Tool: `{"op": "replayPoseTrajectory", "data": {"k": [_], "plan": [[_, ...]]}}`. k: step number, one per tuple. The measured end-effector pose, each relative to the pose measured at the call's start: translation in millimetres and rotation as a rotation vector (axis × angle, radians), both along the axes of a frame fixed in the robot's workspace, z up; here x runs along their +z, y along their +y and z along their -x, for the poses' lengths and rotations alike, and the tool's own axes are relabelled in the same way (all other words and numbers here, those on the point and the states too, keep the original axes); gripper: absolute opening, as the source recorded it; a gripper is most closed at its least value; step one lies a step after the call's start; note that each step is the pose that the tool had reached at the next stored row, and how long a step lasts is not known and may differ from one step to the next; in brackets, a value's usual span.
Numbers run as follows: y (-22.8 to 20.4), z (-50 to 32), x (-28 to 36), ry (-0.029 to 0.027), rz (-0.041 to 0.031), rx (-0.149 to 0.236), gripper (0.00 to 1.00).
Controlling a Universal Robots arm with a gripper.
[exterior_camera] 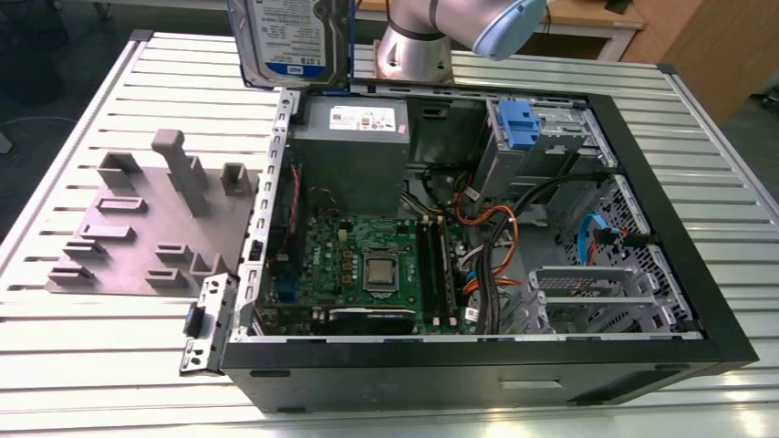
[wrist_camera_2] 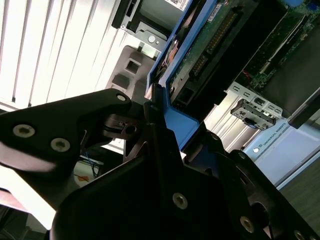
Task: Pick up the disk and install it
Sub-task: 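Pick up the disk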
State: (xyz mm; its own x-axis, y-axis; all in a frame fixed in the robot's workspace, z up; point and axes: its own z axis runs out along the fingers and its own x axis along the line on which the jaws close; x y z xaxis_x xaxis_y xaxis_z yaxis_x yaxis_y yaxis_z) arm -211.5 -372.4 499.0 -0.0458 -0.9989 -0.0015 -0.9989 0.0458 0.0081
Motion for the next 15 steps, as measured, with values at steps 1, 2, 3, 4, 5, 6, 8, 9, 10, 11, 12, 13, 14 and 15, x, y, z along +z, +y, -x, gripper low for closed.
{"op": "replayPoseTrajectory", "data": {"k": [1,2,3,4,5,6,8,9,10,11,12,13,14,15], "plan": [[-1.3,0.1,-0.1,-0.0002,0.0005,0.000,0.36],[-2.5,0.1,-0.1,-0.0002,0.0016,0.000,0.36],[-4.3,0.1,-0.1,-0.0001,0.0027,0.000,0.36],[-6.3,0.2,-0.1,-0.0001,0.0035,0.000,0.36],[-8.3,0.1,-0.1,-0.0002,0.0042,0.000,0.36],[-9.8,0.1,-0.1,-0.0002,0.0050,0.000,0.36],[-11.2,0.1,-0.1,-0.0002,0.0054,0.000,0.36],[-11.4,0.1,-0.1,-0.0002,0.0054,0.000,0.36],[-11.4,-0.1,-0.1,-0.0002,0.0054,0.000,0.36],[-11.5,-0.2,-0.1,-0.0002,0.0055,0.000,0.36],[-11.5,-0.4,-0.1,-0.0001,0.0055,0.000,0.36],[-11.6,-0.8,-0.1,-0.0002,0.0055,0.000,0.36],[-11.5,-1.3,0.0,-0.0001,0.0055,0.000,0.36],[-11.5,-1.8,0.0,-0.0001,0.0055,0.000,0.36]]}}
